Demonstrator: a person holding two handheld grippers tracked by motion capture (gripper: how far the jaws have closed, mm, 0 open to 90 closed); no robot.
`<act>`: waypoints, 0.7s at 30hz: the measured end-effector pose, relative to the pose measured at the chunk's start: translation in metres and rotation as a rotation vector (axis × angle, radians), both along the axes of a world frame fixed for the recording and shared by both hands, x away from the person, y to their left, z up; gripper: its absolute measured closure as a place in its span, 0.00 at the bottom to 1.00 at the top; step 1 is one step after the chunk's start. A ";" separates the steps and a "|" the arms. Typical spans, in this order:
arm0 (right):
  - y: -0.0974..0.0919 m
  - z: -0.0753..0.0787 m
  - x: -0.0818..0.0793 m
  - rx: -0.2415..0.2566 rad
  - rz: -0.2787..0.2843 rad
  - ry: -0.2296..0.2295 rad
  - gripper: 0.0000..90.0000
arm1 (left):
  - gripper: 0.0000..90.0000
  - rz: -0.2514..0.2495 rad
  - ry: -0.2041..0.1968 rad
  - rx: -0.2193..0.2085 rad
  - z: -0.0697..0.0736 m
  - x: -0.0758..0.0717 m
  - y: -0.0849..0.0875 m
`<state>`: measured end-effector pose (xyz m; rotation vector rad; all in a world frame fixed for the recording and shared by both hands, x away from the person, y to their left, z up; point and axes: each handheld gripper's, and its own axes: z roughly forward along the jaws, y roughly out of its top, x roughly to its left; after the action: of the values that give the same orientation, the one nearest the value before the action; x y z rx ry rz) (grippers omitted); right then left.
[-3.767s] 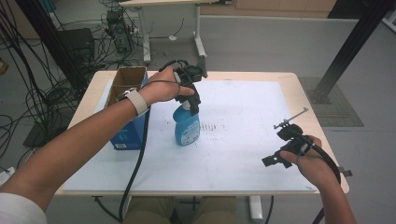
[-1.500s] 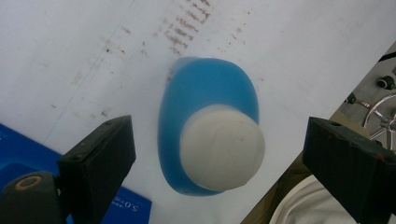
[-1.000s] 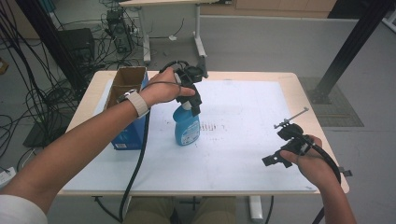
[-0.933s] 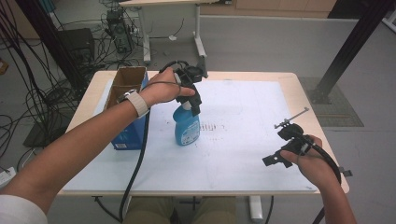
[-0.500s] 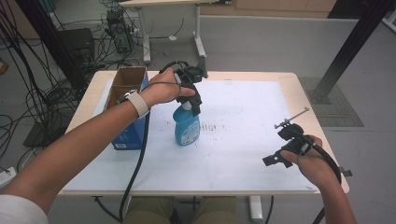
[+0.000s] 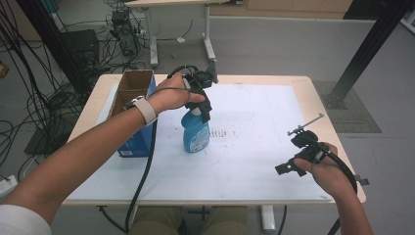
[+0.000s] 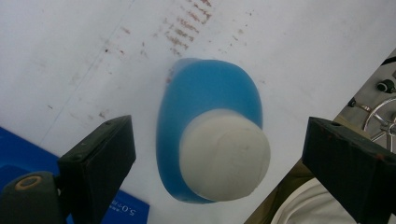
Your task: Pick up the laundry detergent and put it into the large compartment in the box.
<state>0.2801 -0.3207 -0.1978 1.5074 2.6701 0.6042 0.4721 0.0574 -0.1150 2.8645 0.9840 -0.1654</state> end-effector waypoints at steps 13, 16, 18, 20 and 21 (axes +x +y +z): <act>-0.001 -0.003 -0.003 0.006 0.000 -0.001 0.09 | 0.11 -0.008 -0.005 0.001 -0.008 -0.004 -0.003; -0.002 -0.003 -0.003 0.006 0.003 -0.005 0.09 | 0.11 -0.008 -0.005 0.003 -0.010 -0.005 -0.004; -0.002 -0.003 -0.004 0.006 0.002 -0.005 0.09 | 0.11 -0.011 -0.005 0.007 -0.013 -0.005 -0.005; -0.003 -0.003 -0.004 0.009 0.000 -0.008 0.09 | 0.11 -0.011 -0.017 0.016 -0.014 -0.007 -0.007; -0.003 -0.003 -0.004 0.010 0.002 -0.008 0.09 | 0.11 -0.012 -0.019 0.019 -0.015 -0.007 -0.007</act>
<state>0.2760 -0.3233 -0.2012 1.5018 2.6667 0.6227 0.4647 0.0500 -0.1301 2.8843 0.9702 -0.1309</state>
